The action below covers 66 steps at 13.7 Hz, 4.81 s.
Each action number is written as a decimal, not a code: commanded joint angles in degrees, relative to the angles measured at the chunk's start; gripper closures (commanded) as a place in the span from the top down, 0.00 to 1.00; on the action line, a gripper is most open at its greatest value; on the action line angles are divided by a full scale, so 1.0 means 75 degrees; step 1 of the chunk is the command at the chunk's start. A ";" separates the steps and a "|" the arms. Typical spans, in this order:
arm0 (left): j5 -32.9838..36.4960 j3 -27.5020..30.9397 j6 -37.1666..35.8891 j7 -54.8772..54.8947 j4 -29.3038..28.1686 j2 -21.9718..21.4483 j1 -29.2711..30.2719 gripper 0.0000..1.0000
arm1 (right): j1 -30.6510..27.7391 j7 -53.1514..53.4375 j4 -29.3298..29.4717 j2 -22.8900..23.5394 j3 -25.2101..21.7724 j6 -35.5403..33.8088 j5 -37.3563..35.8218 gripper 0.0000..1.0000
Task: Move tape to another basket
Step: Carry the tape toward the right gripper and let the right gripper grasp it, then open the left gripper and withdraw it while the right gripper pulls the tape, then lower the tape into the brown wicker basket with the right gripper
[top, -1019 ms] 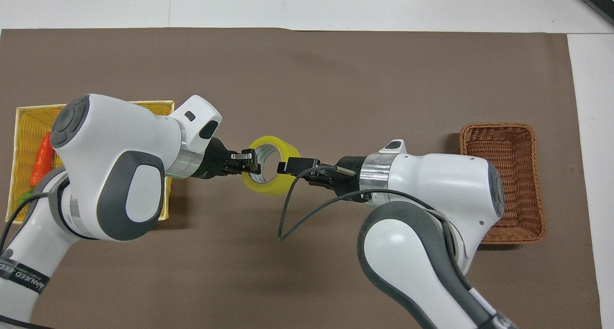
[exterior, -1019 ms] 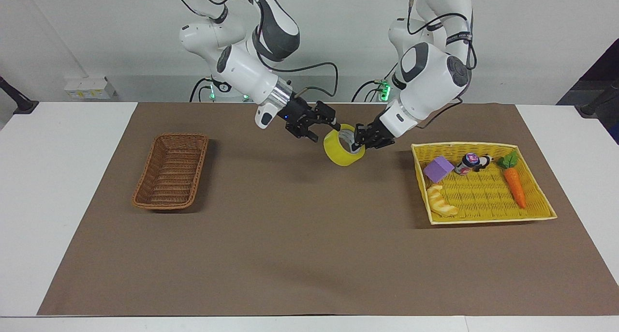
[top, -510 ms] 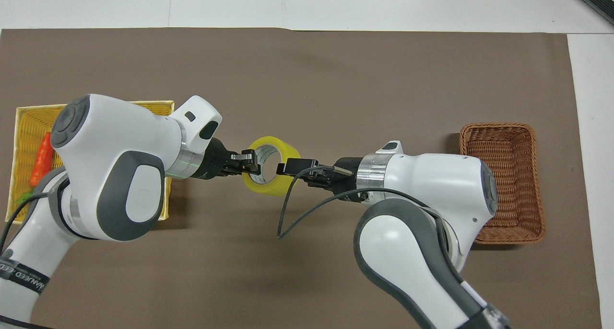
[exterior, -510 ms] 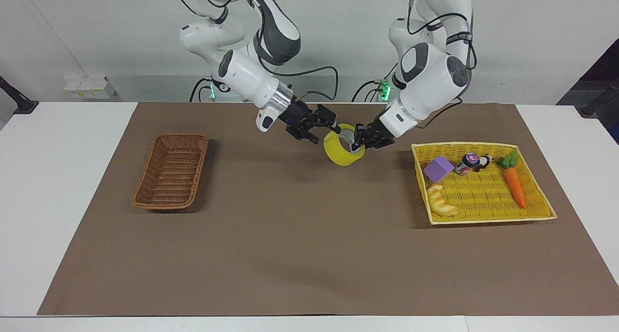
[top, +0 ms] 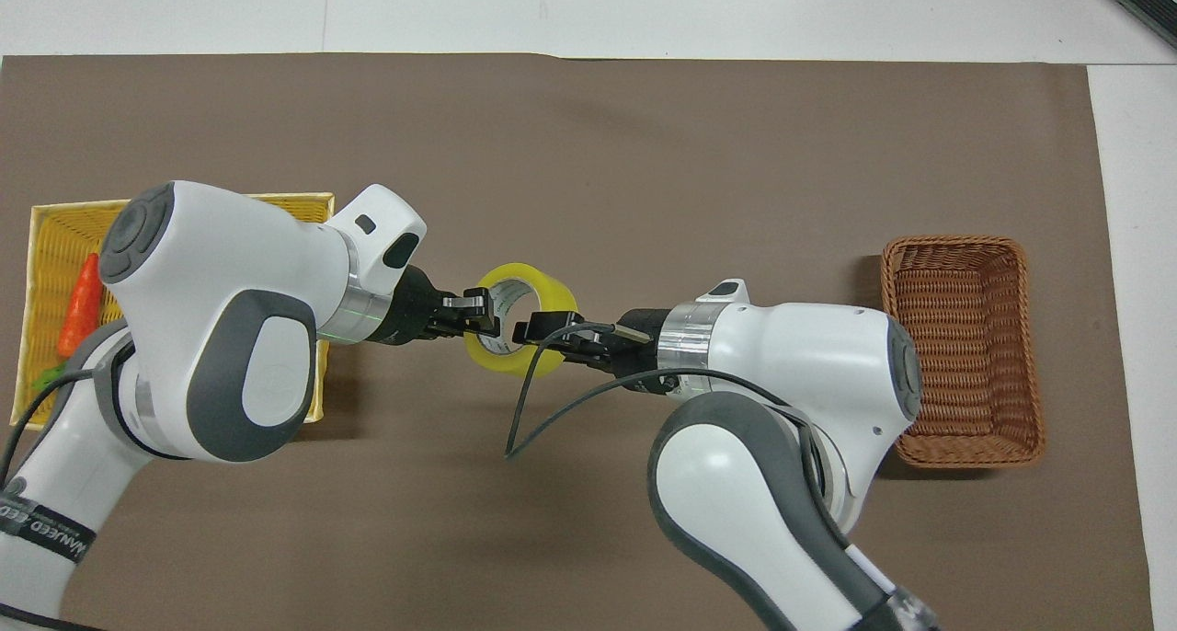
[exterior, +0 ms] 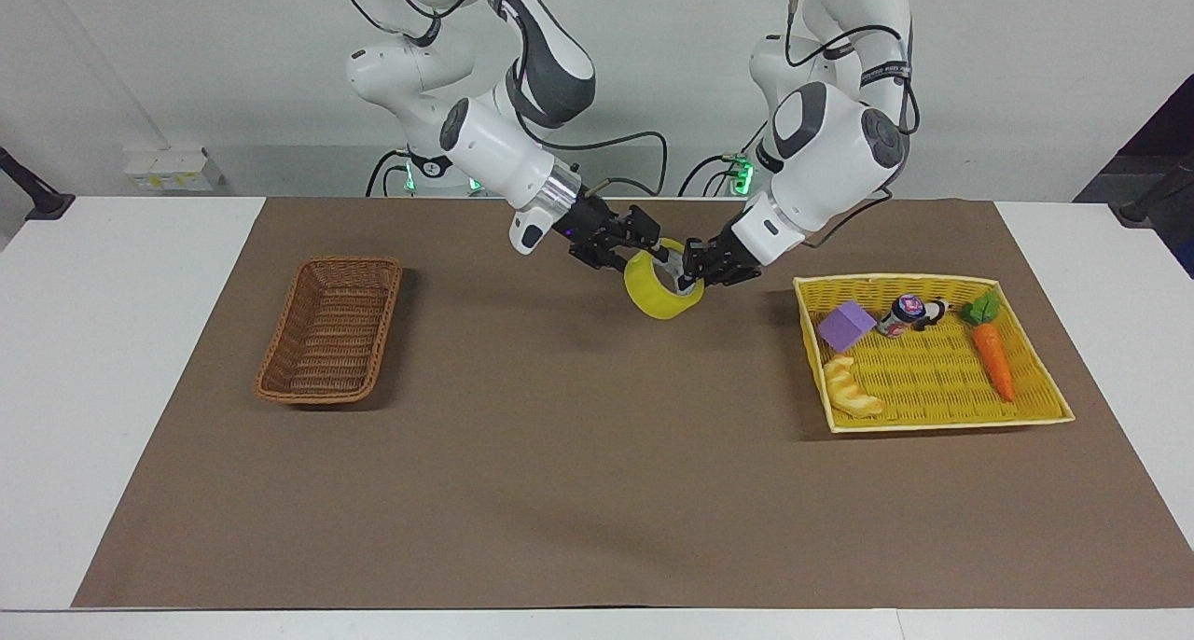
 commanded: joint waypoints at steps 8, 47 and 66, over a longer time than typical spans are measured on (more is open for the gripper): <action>-0.0142 0.0144 -0.0064 -0.0017 -0.0049 -0.0281 -0.0136 0.66 | -0.0046 0.0083 0.0232 0.0198 -0.0007 0.0129 0.0141 0.00; 0.4405 0.0226 -0.4740 0.3124 0.3854 -0.0879 0.3368 1.00 | -0.5226 0.0072 -0.0024 -0.1114 -0.0089 -0.5239 -0.8671 0.00; 0.4405 0.0226 -0.4763 0.3124 0.3854 -0.0879 0.3368 1.00 | -0.5321 -0.1206 0.0968 -0.0270 0.0005 -0.4440 -0.8813 1.00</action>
